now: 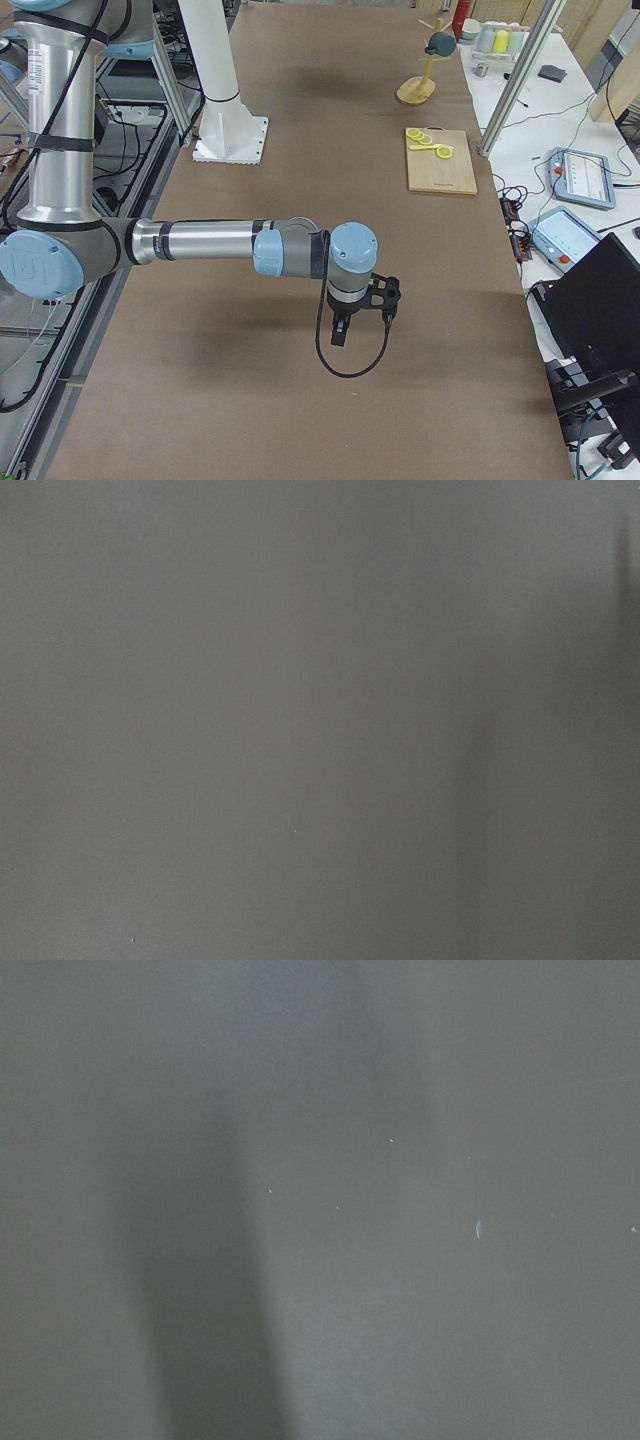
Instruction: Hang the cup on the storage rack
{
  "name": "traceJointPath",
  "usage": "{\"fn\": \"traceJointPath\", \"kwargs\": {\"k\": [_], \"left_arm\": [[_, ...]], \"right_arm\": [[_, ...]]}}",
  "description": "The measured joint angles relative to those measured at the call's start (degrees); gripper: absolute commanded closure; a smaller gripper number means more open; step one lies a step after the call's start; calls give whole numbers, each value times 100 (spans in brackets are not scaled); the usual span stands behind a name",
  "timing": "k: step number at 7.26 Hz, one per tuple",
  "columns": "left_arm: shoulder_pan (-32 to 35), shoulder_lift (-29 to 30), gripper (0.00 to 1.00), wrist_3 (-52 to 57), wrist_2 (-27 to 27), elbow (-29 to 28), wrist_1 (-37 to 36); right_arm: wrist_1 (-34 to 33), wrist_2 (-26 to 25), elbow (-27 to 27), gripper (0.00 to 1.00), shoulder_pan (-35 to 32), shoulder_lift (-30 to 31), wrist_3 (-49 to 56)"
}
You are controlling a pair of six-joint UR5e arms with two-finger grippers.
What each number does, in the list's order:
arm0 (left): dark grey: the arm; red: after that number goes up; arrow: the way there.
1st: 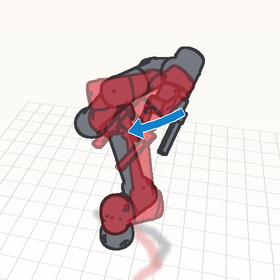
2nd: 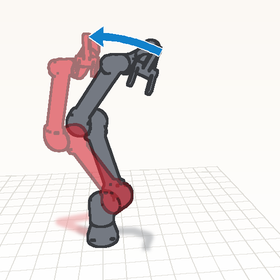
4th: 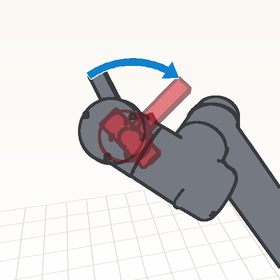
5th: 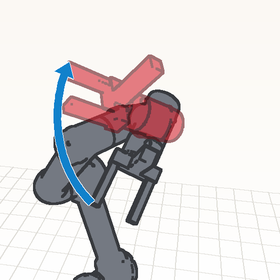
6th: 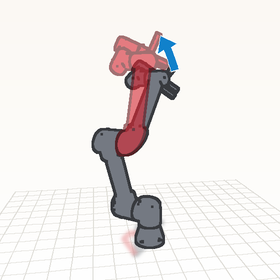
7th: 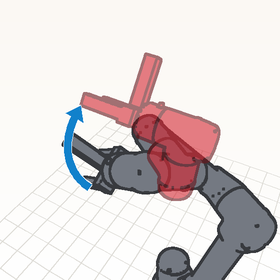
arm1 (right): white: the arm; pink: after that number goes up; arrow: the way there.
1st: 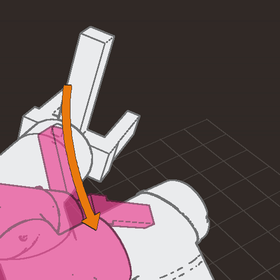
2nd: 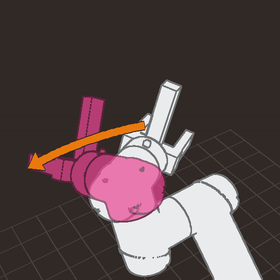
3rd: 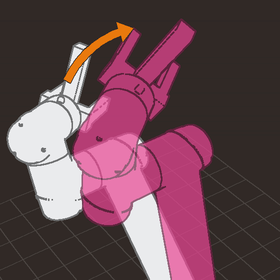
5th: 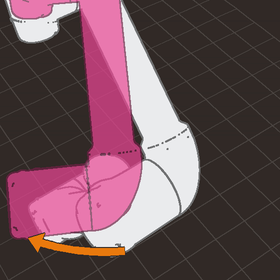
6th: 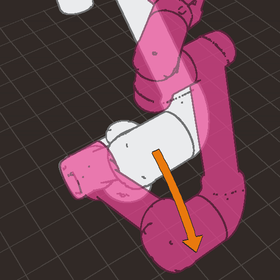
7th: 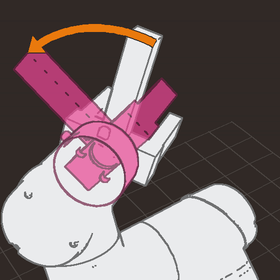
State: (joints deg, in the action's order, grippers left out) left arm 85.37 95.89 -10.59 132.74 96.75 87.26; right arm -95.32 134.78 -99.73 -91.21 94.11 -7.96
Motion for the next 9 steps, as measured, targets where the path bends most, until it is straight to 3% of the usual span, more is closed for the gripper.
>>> {"fn": "traceJointPath", "kwargs": {"k": [5,9], "left_arm": [[37,-149,2,22,-19,-178,133],[40,-167,2,14,-28,-176,115]], "right_arm": [[19,162,-14,0,105,-658,-901],[47,239,3,0,155,-648,-887]]}}
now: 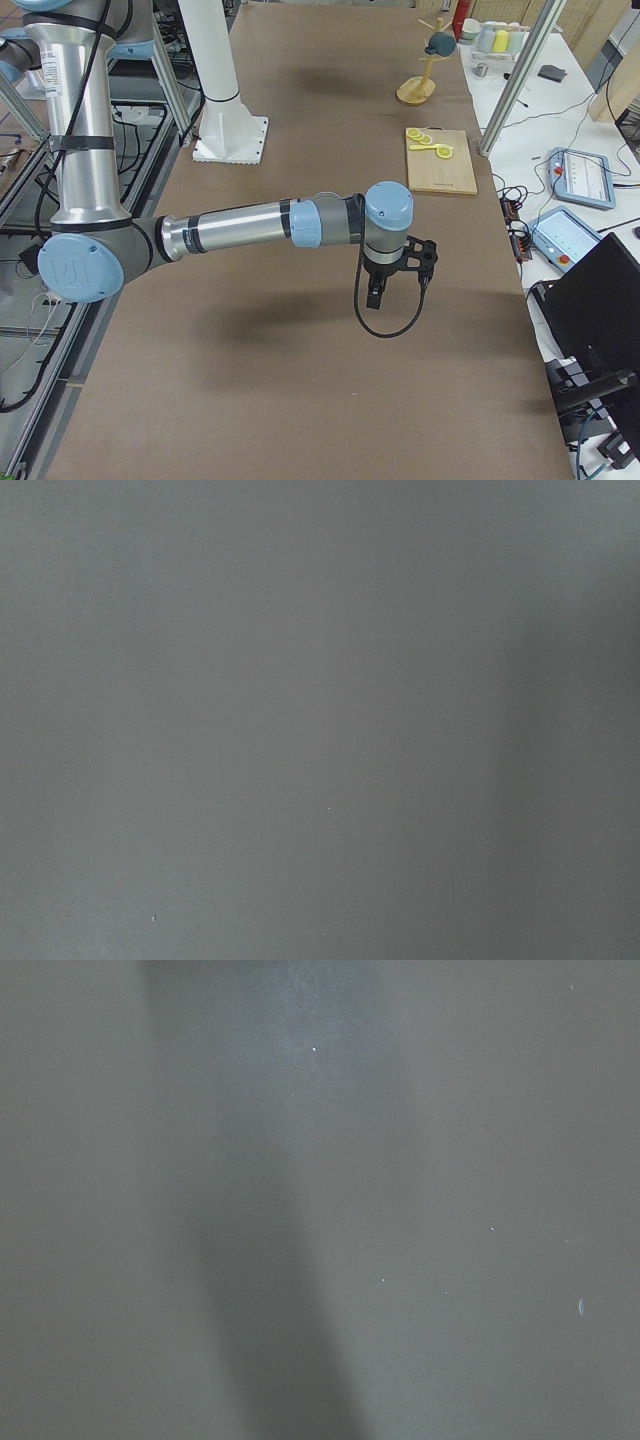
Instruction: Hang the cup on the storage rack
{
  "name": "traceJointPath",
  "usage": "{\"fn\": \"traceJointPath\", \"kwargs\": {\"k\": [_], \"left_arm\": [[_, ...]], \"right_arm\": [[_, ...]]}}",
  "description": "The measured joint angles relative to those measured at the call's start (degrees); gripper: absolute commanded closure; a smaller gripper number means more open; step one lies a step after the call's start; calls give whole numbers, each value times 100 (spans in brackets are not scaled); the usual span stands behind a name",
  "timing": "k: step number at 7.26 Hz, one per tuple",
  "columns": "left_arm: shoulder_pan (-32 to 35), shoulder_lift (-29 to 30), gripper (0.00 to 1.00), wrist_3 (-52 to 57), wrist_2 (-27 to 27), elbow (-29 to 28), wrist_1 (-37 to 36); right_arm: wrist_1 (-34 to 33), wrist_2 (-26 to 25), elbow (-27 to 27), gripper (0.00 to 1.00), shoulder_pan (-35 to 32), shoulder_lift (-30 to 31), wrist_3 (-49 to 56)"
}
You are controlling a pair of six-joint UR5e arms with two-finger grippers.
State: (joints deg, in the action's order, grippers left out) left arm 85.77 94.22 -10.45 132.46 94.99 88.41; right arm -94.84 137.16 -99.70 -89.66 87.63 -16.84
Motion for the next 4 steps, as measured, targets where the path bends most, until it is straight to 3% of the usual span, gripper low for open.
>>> {"fn": "traceJointPath", "kwargs": {"k": [4], "left_arm": [[4,-9,2,-1,-3,-47,-16]], "right_arm": [[-2,-13,6,0,1,17,5]]}}
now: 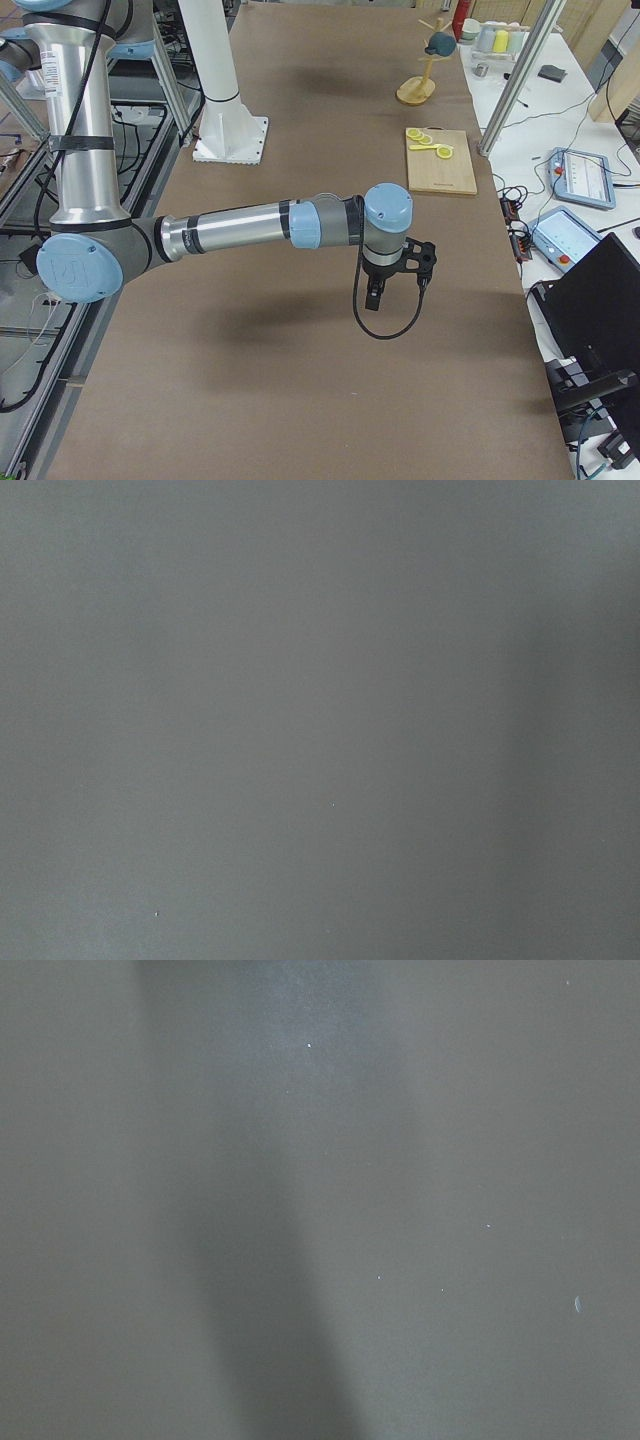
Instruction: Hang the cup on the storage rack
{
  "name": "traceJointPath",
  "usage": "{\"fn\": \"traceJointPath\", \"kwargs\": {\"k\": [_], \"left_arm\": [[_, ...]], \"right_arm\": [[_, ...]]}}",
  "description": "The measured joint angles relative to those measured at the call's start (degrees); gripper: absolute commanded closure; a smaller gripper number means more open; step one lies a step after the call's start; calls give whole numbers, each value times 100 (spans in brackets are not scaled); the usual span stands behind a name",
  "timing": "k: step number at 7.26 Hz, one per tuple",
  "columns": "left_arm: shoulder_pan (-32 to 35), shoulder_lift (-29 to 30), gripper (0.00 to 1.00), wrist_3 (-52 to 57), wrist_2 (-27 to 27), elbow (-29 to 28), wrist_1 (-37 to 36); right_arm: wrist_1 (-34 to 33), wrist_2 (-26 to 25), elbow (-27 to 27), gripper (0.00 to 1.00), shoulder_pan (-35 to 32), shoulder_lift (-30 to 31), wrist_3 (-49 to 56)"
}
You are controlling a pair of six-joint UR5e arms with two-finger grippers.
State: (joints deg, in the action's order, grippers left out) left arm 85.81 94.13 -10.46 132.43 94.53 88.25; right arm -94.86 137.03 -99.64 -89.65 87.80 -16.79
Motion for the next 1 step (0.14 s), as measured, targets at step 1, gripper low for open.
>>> {"fn": "traceJointPath", "kwargs": {"k": [1], "left_arm": [[7,-4,2,0,1,-8,0]], "right_arm": [[-3,-1,3,0,0,0,-4]]}}
